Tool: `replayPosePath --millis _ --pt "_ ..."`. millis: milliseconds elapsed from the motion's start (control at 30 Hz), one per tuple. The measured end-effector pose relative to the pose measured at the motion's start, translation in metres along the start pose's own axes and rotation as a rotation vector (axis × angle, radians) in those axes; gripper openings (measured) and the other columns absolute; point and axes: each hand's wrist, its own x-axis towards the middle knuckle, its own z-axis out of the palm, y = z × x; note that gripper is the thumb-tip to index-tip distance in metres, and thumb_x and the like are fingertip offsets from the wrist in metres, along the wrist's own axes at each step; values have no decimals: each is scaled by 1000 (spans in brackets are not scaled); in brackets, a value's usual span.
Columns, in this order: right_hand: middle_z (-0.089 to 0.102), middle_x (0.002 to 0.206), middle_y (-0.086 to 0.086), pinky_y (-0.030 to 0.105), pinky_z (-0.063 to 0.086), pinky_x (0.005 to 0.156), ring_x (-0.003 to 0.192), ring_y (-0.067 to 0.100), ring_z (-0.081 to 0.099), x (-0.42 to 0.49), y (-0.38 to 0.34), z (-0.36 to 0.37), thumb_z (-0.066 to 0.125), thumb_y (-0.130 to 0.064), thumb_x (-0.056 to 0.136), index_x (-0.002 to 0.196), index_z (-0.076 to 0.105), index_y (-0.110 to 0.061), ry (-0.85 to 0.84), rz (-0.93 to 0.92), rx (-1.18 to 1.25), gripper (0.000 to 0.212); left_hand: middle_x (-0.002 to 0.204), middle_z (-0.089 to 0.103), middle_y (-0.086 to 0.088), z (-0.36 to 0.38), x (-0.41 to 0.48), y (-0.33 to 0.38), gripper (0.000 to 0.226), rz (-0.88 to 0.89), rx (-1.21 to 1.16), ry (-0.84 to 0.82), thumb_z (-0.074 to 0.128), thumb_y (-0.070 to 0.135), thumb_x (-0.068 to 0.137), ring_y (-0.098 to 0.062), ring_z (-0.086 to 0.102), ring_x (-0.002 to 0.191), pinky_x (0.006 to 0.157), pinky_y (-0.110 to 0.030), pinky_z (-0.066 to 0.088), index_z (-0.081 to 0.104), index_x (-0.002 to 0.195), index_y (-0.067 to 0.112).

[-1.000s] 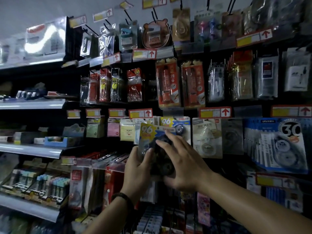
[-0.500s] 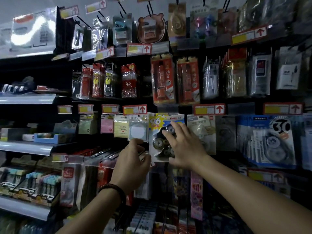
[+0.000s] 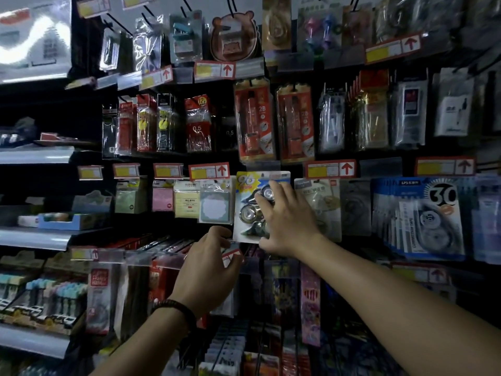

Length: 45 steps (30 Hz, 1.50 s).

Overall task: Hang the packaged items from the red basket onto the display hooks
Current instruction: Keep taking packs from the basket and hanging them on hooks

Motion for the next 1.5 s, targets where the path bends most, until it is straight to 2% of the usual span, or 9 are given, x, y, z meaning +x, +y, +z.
replayPosePath --millis 233,400,500,700,867,967,1167,1333,1500 --pt "32 157 23 49 37 109 138 40 35 4 0 -2 68 -67 71 154 40 -18 -61 5 -55 100 125 62 10 3 -3 -2 34 27 33 -50 67 41 100 -12 58 114 98 -39 56 53 130 32" --pt "17 166 29 52 33 115 143 46 31 9 -7 7 75 -41 79 159 31 -13 -139 32 -87 96 121 61 11 3 -10 1 34 74 22 -41 68 40 98 -10 59 111 93 -38 57 52 127 34" --pt "15 167 30 54 30 119 146 47 27 8 -11 7 73 -33 83 152 43 -9 -181 65 -47 78 130 59 10 2 -20 -2 40 91 28 -54 68 40 98 -11 59 117 96 -38 57 48 133 33" --pt "32 161 23 52 30 119 145 40 31 -22 -12 0 60 -33 89 129 63 -13 -133 16 109 45 137 57 7 0 -42 -4 45 80 91 -121 71 38 97 -14 57 121 97 -34 55 47 135 34" --pt "48 146 15 49 35 113 138 36 40 -80 -11 -3 59 -41 92 123 68 -13 -138 -40 212 42 133 57 10 9 -84 -5 41 73 100 -159 71 34 98 -13 59 116 92 -35 58 51 133 32" --pt "60 124 11 47 47 98 120 34 52 -131 -12 4 60 -43 91 111 69 -14 -128 -32 303 35 120 59 11 23 -124 -9 32 51 79 -223 68 37 98 -16 62 106 83 -33 56 58 127 29" --pt "63 82 -6 34 51 63 77 20 62 -265 -35 37 65 -43 94 84 66 -25 -494 129 624 21 112 56 2 72 -235 -28 16 -47 71 -405 76 29 95 -24 65 97 81 -38 55 67 108 26" --pt "70 78 -10 33 54 62 71 11 67 -388 -61 91 67 -39 88 80 69 -28 -703 318 815 15 119 57 8 119 -342 -61 28 -158 124 -668 66 53 93 -19 65 97 77 -35 56 61 117 41" --pt "70 76 -8 39 60 67 72 10 66 -501 -97 156 65 -36 86 76 68 -25 -916 431 859 15 115 59 1 155 -432 -105 30 -355 124 -876 74 38 95 -26 68 98 80 -39 57 68 122 26"
